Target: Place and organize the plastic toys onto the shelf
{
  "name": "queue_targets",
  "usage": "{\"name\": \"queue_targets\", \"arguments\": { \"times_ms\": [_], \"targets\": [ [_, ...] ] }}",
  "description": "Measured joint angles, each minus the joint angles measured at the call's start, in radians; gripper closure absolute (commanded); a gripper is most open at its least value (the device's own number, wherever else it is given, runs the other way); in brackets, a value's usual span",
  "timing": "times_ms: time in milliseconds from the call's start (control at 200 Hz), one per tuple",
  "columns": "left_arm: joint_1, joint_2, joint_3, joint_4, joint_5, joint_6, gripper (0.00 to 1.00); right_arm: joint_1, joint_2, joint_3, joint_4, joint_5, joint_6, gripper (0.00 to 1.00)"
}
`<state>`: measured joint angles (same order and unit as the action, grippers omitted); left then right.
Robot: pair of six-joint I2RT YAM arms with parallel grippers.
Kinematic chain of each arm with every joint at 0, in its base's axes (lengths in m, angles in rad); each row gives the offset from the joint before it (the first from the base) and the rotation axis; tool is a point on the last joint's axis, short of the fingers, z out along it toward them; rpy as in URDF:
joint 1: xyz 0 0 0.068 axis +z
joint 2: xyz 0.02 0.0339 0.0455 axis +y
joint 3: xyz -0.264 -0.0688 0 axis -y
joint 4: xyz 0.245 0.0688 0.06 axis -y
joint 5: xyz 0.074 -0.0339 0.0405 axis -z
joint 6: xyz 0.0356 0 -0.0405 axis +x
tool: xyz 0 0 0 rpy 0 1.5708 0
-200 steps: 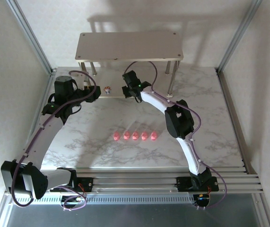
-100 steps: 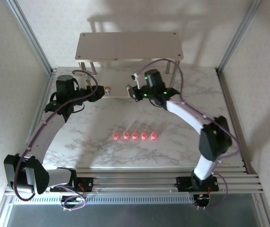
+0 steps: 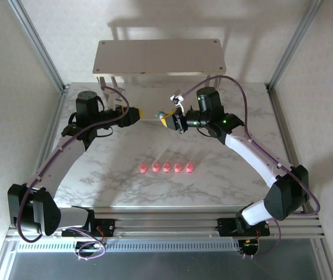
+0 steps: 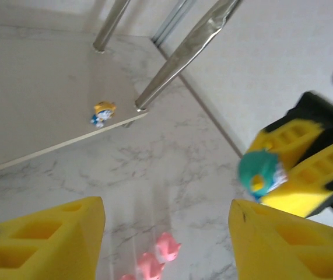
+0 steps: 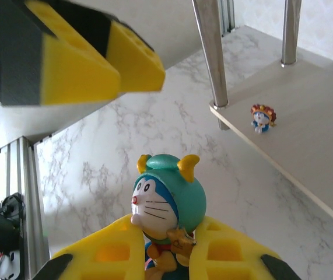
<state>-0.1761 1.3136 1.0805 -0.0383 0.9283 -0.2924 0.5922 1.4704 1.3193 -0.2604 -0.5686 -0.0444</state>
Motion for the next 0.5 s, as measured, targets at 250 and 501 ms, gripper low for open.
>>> {"name": "queue_targets", "arguments": {
  "times_ms": [250, 501],
  "targets": [
    [-0.036, -0.002, 0.002, 0.018, 0.035, -0.03, 0.42, 0.068, 0.0, -0.001, -0.014, 0.053, -0.047, 0.97],
    [-0.075, -0.002, 0.004, -0.002, 0.042, -0.03, 0.4, 0.087, 0.017, 0.008, -0.014, 0.053, -0.056, 0.97]
  ]
}}
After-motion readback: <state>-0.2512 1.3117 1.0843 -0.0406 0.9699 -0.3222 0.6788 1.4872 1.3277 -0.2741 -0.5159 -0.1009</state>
